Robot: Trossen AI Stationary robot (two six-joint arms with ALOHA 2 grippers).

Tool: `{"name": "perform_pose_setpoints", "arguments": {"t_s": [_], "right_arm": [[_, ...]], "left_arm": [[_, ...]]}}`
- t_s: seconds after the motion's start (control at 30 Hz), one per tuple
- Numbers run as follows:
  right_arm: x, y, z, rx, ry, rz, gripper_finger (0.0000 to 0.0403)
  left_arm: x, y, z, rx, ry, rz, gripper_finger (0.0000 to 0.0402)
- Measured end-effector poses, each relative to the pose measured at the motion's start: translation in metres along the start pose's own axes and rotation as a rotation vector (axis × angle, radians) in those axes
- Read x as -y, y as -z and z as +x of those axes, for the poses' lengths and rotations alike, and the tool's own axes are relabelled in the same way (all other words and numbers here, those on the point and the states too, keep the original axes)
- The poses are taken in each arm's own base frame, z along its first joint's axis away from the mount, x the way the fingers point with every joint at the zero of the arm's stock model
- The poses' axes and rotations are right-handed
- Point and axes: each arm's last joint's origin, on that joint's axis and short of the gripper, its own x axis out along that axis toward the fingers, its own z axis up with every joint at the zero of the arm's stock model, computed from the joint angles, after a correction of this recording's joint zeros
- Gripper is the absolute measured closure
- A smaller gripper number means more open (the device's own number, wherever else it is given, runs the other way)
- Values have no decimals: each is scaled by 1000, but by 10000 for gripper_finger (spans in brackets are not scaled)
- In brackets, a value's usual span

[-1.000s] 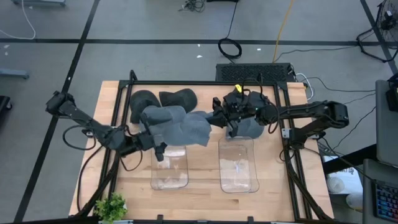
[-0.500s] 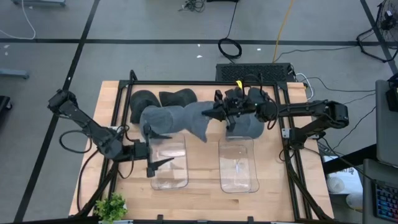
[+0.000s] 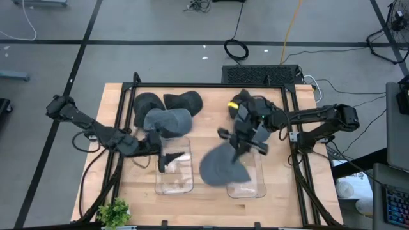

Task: Pick & Place hat
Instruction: Put the top gray cap into the left transparent bin

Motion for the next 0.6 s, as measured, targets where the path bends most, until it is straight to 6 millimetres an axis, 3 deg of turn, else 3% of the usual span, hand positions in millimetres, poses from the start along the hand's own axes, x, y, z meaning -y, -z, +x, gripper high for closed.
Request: {"name": "perform_pose_setpoints", "arguments": {"t_s": [0.2, 0.43, 0.6], "right_arm": [[-6, -4, 12, -38, -67, -39, 403], [-3, 0, 12, -50, -28, -65, 403], [-2, 0, 12, -48, -25, -83, 403]], "left_arm": [[-20, 9, 28, -175, 273, -267, 53], [-17, 26, 64, -194, 467, -364, 53], [-27, 33, 88, -156, 569, -462, 53]]}}
